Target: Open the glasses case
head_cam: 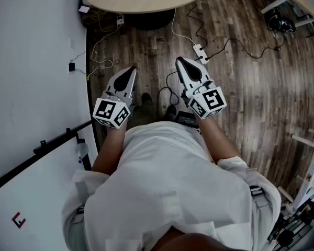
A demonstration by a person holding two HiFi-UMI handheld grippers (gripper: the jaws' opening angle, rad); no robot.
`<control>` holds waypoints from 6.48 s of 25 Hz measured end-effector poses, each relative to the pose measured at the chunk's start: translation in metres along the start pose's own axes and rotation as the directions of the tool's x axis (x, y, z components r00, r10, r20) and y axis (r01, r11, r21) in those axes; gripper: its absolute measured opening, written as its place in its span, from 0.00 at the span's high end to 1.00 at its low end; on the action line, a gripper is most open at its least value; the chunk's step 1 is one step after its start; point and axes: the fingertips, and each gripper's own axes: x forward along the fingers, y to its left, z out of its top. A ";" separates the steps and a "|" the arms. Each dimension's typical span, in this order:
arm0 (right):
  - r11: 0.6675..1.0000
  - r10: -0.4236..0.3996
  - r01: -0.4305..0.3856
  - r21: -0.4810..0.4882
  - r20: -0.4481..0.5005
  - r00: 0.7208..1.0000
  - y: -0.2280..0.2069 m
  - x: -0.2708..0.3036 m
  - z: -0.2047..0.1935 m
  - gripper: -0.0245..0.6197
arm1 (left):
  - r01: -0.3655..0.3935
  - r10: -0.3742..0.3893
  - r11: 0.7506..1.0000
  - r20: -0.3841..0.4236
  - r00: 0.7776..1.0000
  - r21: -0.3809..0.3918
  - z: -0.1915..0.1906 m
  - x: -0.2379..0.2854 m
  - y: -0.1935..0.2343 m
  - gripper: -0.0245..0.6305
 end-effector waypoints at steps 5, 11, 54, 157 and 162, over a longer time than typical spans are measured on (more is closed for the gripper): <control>1.000 0.010 -0.009 0.013 -0.041 0.999 -0.017 -0.030 -0.015 0.92 | -0.009 0.009 0.999 -0.018 1.000 -0.035 -0.024 -0.002 -0.033 0.94; 1.000 0.007 -0.007 -0.014 0.023 1.000 -0.011 -0.056 0.006 0.92 | 0.005 -0.006 0.999 -0.031 0.999 -0.037 -0.027 -0.012 -0.040 0.94; 0.992 -0.065 0.065 -0.105 -0.001 0.998 -0.104 0.170 0.049 0.92 | -0.001 0.010 0.996 0.097 0.995 -0.093 0.066 0.103 0.188 0.94; 0.591 -0.227 -0.346 -0.729 -0.561 0.796 -0.390 0.564 -0.186 0.89 | 0.162 -0.174 0.984 -0.202 0.964 -0.075 0.020 0.480 0.546 0.94; 0.715 -0.217 -0.264 -0.647 -0.565 0.796 -0.399 0.573 -0.161 0.91 | 0.159 -0.169 0.985 -0.182 0.969 -0.071 0.034 0.483 0.549 0.94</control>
